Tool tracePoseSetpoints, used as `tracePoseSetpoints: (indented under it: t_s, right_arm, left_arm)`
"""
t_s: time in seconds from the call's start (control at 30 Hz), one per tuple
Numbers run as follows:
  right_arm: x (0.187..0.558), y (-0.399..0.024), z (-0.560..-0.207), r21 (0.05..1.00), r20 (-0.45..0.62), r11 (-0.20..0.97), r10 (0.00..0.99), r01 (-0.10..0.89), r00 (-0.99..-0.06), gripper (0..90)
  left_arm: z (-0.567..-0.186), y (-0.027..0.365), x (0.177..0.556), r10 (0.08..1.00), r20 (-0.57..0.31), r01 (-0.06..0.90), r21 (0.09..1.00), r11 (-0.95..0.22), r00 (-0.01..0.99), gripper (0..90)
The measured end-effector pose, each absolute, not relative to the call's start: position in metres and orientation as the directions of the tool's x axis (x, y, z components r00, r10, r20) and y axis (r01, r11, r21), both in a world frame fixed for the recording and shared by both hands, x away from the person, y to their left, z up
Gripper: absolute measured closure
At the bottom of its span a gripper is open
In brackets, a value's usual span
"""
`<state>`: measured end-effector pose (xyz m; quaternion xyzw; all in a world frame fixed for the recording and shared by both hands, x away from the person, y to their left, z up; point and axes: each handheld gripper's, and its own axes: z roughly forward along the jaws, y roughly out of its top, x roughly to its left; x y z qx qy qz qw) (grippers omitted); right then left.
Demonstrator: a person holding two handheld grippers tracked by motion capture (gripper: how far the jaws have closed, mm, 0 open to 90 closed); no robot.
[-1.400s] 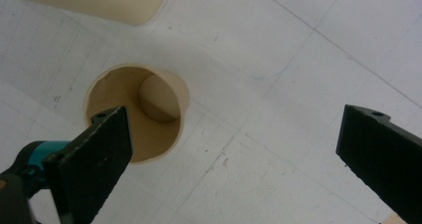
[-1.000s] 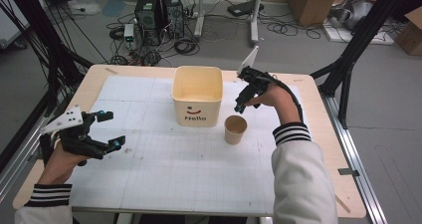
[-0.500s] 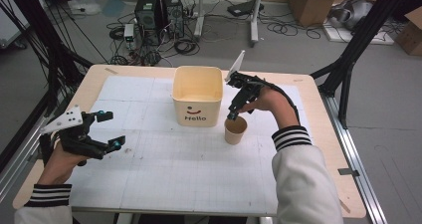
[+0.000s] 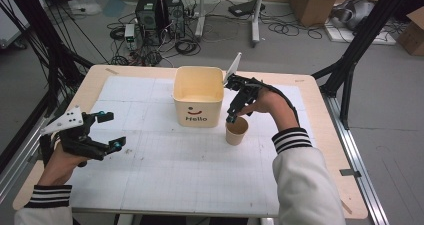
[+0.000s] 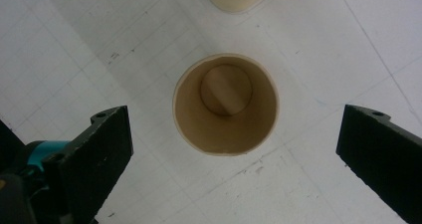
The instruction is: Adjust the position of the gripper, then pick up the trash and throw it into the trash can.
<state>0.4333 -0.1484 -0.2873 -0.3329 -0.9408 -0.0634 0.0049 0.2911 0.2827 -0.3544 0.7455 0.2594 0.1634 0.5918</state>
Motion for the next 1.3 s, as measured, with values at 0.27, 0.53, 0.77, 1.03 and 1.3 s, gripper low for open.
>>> tracePoseSetpoints:
  t_s: [0.27, 0.53, 0.77, 1.03, 1.3]
  right_arm:
    - [0.435, -0.15, -0.288, 0.12, 0.052, 0.773, 0.621, 0.623, -0.782, 0.2]
    - [0.435, -0.15, -0.292, 0.122, 0.061, 0.768, 0.627, 0.629, -0.777, 0.2]
    - [0.435, -0.148, -0.297, 0.124, 0.068, 0.773, 0.619, 0.623, -0.782, 0.2]
    - [0.433, -0.15, -0.304, 0.126, 0.077, 0.766, 0.626, 0.631, -0.776, 0.2]
    - [0.432, -0.152, -0.317, 0.123, 0.07, 0.763, 0.631, 0.634, -0.773, 0.2]
  left_arm:
    - [-0.354, 0.283, 0.291, 0.582, -0.065, 0.193, 0.968, -0.161, 0.811, 1.7]
    - [-0.354, 0.285, 0.291, 0.585, -0.066, 0.194, 0.968, -0.16, 0.808, 1.7]
    - [-0.354, 0.285, 0.291, 0.584, -0.066, 0.193, 0.969, -0.157, 0.809, 1.7]
    - [-0.354, 0.284, 0.291, 0.583, -0.067, 0.194, 0.968, -0.159, 0.81, 1.7]
    - [-0.355, 0.283, 0.291, 0.584, -0.066, 0.195, 0.967, -0.162, 0.809, 1.7]
